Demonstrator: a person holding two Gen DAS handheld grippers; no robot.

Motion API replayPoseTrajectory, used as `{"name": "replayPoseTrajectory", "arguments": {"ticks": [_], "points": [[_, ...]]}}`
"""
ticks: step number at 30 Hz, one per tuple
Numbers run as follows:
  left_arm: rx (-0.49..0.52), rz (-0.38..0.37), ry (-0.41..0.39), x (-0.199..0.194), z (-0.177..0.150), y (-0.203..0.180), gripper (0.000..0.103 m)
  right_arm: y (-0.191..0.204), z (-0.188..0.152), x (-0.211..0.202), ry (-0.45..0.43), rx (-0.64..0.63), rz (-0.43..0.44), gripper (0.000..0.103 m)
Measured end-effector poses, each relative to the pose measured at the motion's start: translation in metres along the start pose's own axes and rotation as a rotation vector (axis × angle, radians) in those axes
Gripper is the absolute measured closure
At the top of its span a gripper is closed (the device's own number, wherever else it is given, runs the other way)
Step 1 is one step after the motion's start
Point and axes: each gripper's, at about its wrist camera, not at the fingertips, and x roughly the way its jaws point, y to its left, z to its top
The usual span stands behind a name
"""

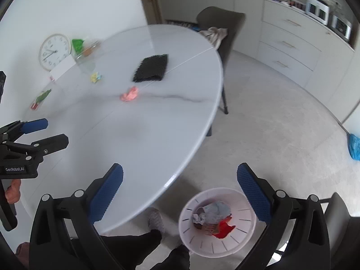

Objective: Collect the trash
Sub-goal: 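Drop the paper bag into the bin with the left gripper and return both grippers to the table, then grasp the yellow crumpled paper with the left gripper while the right grasps the pink wrapper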

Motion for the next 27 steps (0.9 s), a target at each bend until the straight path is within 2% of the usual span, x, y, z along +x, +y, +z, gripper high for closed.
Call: {"name": "replayPoseTrajectory", "arguments": {"ticks": [4, 12, 18, 24, 27], "points": [[-0.055, 0.028, -0.011, 0.004, 0.009, 0.039, 0.008, 0.023, 0.022, 0.025, 0.034, -0.03, 0.02, 0.003], [-0.06, 0.097, -0.025, 0.038, 0.046, 0.113, 0.008, 0.079, 0.099, 0.104, 0.078, 0.015, 0.084, 0.003], [-0.05, 0.113, -0.02, 0.087, 0.089, 0.18, 0.008, 0.107, 0.134, 0.165, 0.127, 0.108, 0.022, 0.003], [-0.023, 0.096, -0.009, 0.132, 0.129, 0.225, 0.008, 0.125, 0.141, 0.206, 0.18, 0.197, -0.033, 0.016], [-0.017, 0.086, -0.01, 0.145, 0.138, 0.237, 0.008, 0.135, 0.143, 0.222, 0.209, 0.201, -0.061, 0.03]]}}
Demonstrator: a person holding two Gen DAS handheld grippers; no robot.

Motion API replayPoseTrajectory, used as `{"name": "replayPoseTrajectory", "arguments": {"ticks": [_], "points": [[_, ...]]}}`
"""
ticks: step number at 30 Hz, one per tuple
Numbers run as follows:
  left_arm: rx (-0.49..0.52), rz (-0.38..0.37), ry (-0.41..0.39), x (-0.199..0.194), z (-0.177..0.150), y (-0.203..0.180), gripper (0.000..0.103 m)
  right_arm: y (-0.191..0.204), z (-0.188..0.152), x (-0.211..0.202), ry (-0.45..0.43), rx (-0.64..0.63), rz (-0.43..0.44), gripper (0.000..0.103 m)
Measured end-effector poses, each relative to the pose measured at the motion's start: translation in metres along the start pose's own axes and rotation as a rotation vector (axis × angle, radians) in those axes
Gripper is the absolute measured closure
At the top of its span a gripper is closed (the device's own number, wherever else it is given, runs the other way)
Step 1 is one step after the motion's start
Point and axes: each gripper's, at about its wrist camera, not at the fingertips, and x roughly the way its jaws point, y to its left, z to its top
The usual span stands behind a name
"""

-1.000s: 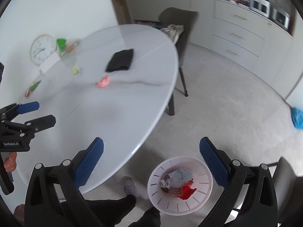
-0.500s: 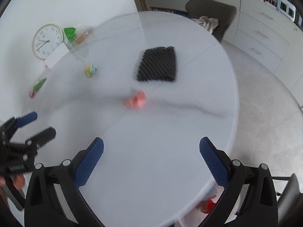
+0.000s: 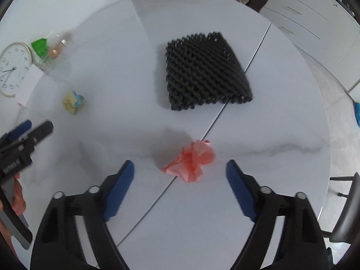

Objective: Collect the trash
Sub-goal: 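Grasp the yellow crumpled paper with the left gripper while the right grasps the pink wrapper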

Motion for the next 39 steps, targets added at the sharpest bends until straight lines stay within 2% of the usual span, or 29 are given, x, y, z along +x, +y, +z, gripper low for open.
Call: {"name": "replayPoseTrajectory", "arguments": {"ticks": [3, 5, 14, 26, 31, 33, 34, 37, 39], "points": [[-0.003, -0.012, 0.002, 0.01, 0.005, 0.011, 0.008, 0.01, 0.001, 0.01, 0.024, -0.02, -0.043, 0.046], [-0.009, -0.028, 0.001, 0.014, 0.007, 0.017, 0.008, 0.012, 0.001, 0.013, 0.037, -0.029, -0.06, 0.063], [-0.004, -0.058, 0.02, 0.042, 0.014, 0.017, 0.008, 0.007, 0.0, 0.013, 0.043, -0.028, -0.044, 0.07], [0.004, -0.06, 0.046, 0.074, 0.029, 0.01, 0.008, 0.007, 0.005, 0.017, 0.045, -0.019, -0.037, 0.07], [0.028, -0.047, 0.051, 0.081, 0.029, 0.007, 0.023, 0.008, 0.006, 0.017, 0.042, -0.021, -0.038, 0.069], [0.039, -0.049, 0.055, 0.083, 0.028, 0.007, 0.038, 0.008, 0.006, 0.017, 0.041, -0.022, -0.04, 0.068], [0.035, -0.052, 0.045, 0.082, 0.029, 0.007, 0.04, 0.008, 0.006, 0.017, 0.04, -0.021, -0.039, 0.068], [0.028, -0.062, 0.038, 0.081, 0.032, 0.007, 0.061, 0.007, 0.005, 0.016, 0.039, -0.024, -0.035, 0.066], [0.028, -0.062, 0.045, 0.081, 0.033, 0.007, 0.064, 0.006, 0.004, 0.016, 0.038, -0.023, -0.034, 0.066]]}}
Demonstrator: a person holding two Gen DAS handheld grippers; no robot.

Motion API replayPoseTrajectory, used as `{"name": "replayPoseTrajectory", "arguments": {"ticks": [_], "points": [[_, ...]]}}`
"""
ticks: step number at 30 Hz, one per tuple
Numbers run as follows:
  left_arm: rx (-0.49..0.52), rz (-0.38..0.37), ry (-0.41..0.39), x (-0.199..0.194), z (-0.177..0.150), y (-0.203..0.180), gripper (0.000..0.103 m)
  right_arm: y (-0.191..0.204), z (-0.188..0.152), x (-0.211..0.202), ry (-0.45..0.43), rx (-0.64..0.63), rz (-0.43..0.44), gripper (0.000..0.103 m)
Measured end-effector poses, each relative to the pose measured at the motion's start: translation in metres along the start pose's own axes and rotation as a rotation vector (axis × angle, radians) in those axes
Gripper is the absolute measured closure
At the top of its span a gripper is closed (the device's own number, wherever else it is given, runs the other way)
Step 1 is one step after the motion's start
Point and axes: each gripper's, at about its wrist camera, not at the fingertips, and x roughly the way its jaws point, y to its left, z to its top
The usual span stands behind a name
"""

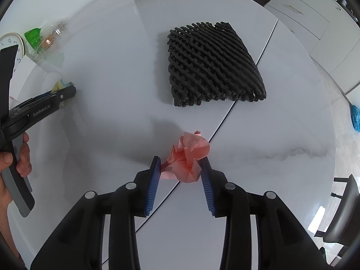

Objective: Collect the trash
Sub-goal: 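Grasp the yellow crumpled paper with the left gripper while the right grasps the pink wrapper, then carry both items to the bin and open both grippers to drop them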

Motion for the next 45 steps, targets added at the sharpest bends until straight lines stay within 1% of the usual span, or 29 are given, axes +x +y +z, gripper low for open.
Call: {"name": "replayPoseTrajectory", "arguments": {"ticks": [3, 4, 6, 8, 11, 12, 13, 14, 15, 16, 18, 20, 23, 25, 26, 27, 30, 32, 34, 37, 39, 42, 43, 45], "points": [[0.005, 0.007, -0.005, -0.001, 0.0, -0.001, 0.066, -0.004, -0.001, -0.001, -0.001, 0.007, 0.01, 0.063], [0.002, 0.008, -0.008, -0.002, -0.002, 0.0, 0.066, -0.005, -0.001, -0.001, -0.001, 0.007, 0.008, 0.059], [-0.008, 0.005, -0.011, -0.003, -0.003, 0.001, 0.066, -0.007, -0.002, -0.001, -0.001, 0.012, 0.004, 0.057], [-0.019, 0.004, -0.012, -0.004, -0.006, 0.003, 0.066, -0.005, -0.002, -0.001, -0.003, 0.008, 0.001, 0.052], [-0.038, 0.001, -0.011, -0.007, -0.008, 0.008, 0.066, 0.002, -0.001, 0.001, -0.008, -0.031, -0.037, 0.051], [-0.043, 0.001, -0.012, -0.008, -0.009, 0.009, 0.066, 0.005, -0.001, 0.002, -0.007, -0.048, -0.053, 0.052], [-0.05, 0.002, -0.016, -0.01, -0.01, 0.01, 0.066, 0.007, -0.001, 0.002, -0.007, -0.06, -0.067, 0.063], [-0.053, 0.002, -0.017, -0.012, -0.01, 0.011, 0.066, 0.011, -0.001, 0.002, -0.012, -0.082, -0.098, 0.069], [-0.059, 0.004, -0.02, -0.015, -0.012, 0.012, 0.066, 0.014, -0.002, 0.002, -0.012, -0.102, -0.108, 0.072], [-0.063, 0.005, -0.024, -0.018, -0.013, 0.012, 0.066, 0.015, -0.002, 0.002, -0.008, -0.112, -0.101, 0.075], [-0.072, 0.006, -0.034, -0.027, -0.017, 0.013, 0.066, 0.016, -0.003, 0.0, 0.003, -0.117, -0.075, 0.076], [-0.077, 0.007, -0.043, -0.038, -0.023, 0.012, 0.066, 0.015, -0.006, -0.007, -0.005, -0.114, -0.051, 0.076], [-0.081, 0.011, -0.071, -0.069, -0.035, 0.007, 0.066, 0.014, -0.011, -0.026, -0.025, -0.133, -0.008, 0.076], [-0.085, 0.014, -0.087, -0.09, -0.045, 0.001, 0.066, 0.011, -0.017, -0.042, -0.04, -0.149, 0.039, 0.076], [-0.081, 0.016, -0.091, -0.1, -0.051, -0.003, 0.066, 0.009, -0.021, -0.053, -0.049, -0.159, 0.082, 0.076], [-0.075, 0.018, -0.094, -0.112, -0.058, -0.009, 0.066, 0.005, -0.026, -0.062, -0.057, -0.17, 0.11, 0.076], [-0.078, 0.02, -0.104, -0.148, -0.088, -0.029, 0.066, -0.004, -0.045, -0.089, -0.075, -0.229, 0.154, 0.075], [-0.111, 0.003, -0.086, -0.172, -0.114, -0.048, 0.066, -0.012, -0.064, -0.103, -0.078, -0.267, 0.171, 0.075], [-0.135, -0.006, -0.073, -0.188, -0.132, -0.066, 0.066, -0.022, -0.079, -0.114, -0.075, -0.288, 0.181, 0.075], [-0.145, 0.0, -0.063, -0.21, -0.161, -0.099, 0.066, -0.048, -0.109, -0.132, -0.075, -0.296, 0.205, 0.075], [-0.128, 0.003, -0.051, -0.22, -0.178, -0.122, 0.066, -0.07, -0.13, -0.145, -0.085, -0.289, 0.209, 0.075], [-0.058, 0.0, -0.039, -0.235, -0.198, -0.164, 0.066, -0.109, -0.159, -0.157, -0.095, -0.267, 0.195, 0.075], [-0.025, -0.007, -0.036, -0.239, -0.203, -0.181, 0.066, -0.117, -0.164, -0.157, -0.094, -0.26, 0.187, 0.075], [0.03, -0.038, -0.032, -0.242, -0.209, -0.209, 0.066, -0.146, -0.18, -0.159, -0.086, -0.229, 0.165, 0.075]]}}
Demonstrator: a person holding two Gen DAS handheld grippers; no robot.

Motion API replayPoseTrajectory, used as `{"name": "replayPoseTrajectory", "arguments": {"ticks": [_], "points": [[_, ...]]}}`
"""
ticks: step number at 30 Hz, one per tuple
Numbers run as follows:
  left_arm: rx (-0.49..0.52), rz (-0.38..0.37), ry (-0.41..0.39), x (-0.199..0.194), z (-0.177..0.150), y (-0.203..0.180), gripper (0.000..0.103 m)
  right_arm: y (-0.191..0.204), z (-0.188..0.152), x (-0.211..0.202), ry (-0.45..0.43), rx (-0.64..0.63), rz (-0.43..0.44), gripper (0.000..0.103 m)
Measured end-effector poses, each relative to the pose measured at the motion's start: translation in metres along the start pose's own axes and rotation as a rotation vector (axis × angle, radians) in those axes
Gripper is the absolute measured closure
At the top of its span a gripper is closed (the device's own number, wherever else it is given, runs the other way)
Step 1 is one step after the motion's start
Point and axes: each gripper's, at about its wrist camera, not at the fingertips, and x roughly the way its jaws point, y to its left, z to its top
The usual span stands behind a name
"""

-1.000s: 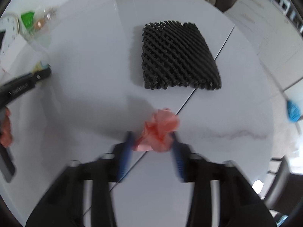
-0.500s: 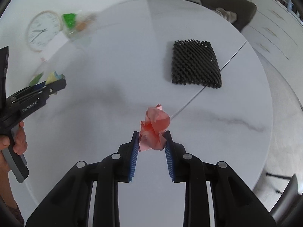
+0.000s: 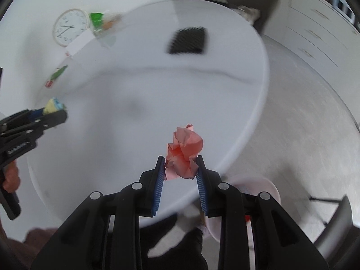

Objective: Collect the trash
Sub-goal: 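Carry both items to the bin and open both grippers to drop them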

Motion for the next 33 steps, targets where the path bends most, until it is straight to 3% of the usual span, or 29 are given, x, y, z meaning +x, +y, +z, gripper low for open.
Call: {"name": "replayPoseTrajectory", "arguments": {"ticks": [6, 12, 15, 16, 19, 21, 26, 29, 33], "points": [[0.094, -0.117, 0.021, 0.01, 0.004, -0.074, 0.066, -0.074, -0.058, -0.003, 0.031, 0.108, -0.1, 0.074], [0.23, -0.186, 0.036, 0.019, 0.004, -0.15, 0.066, -0.137, -0.11, 0.063, 0.136, 0.219, -0.149, 0.073], [0.257, -0.23, 0.079, 0.03, -0.002, -0.177, 0.066, -0.152, -0.129, 0.107, 0.191, 0.246, -0.114, 0.069], [0.267, -0.236, 0.096, 0.035, -0.004, -0.184, 0.066, -0.154, -0.134, 0.118, 0.196, 0.238, -0.109, 0.066], [0.318, -0.219, 0.13, 0.048, -0.013, -0.204, 0.066, -0.16, -0.145, 0.152, 0.261, 0.228, -0.09, 0.04], [0.343, -0.212, 0.15, 0.055, -0.018, -0.214, 0.066, -0.162, -0.147, 0.16, 0.277, 0.252, -0.092, 0.036], [0.393, -0.231, 0.197, 0.073, -0.025, -0.236, 0.066, -0.184, -0.151, 0.108, 0.166, 0.304, -0.168, 0.013], [0.464, -0.255, 0.227, 0.091, -0.032, -0.257, 0.065, -0.202, -0.158, 0.059, 0.084, 0.329, -0.258, 0.007], [0.551, -0.268, 0.271, 0.118, -0.041, -0.29, 0.065, -0.226, -0.172, 0.008, 0.025, 0.384, -0.317, 0.007]]}}
